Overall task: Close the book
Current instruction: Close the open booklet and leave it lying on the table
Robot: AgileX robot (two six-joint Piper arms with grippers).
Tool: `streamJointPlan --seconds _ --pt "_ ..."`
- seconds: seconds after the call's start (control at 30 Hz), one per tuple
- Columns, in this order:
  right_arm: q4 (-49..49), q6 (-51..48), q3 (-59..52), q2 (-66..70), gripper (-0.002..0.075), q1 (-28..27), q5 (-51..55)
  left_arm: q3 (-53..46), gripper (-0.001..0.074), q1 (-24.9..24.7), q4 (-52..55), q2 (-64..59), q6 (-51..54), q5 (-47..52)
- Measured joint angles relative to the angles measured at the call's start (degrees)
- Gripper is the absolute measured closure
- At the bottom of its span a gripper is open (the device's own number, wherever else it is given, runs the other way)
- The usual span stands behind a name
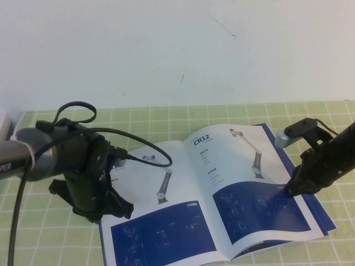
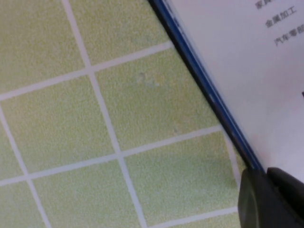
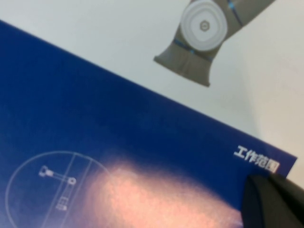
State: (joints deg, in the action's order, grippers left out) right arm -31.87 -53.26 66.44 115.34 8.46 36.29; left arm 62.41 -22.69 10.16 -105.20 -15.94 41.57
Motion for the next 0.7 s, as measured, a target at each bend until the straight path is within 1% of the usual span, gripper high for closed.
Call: streamJointPlan --seconds 0.7 --pt "0.4 1.5 0.4 0.1 0.0727 0.0 0.2 0.7 0.0738 0.0 2.8 -2.3 -0.9 3.0"
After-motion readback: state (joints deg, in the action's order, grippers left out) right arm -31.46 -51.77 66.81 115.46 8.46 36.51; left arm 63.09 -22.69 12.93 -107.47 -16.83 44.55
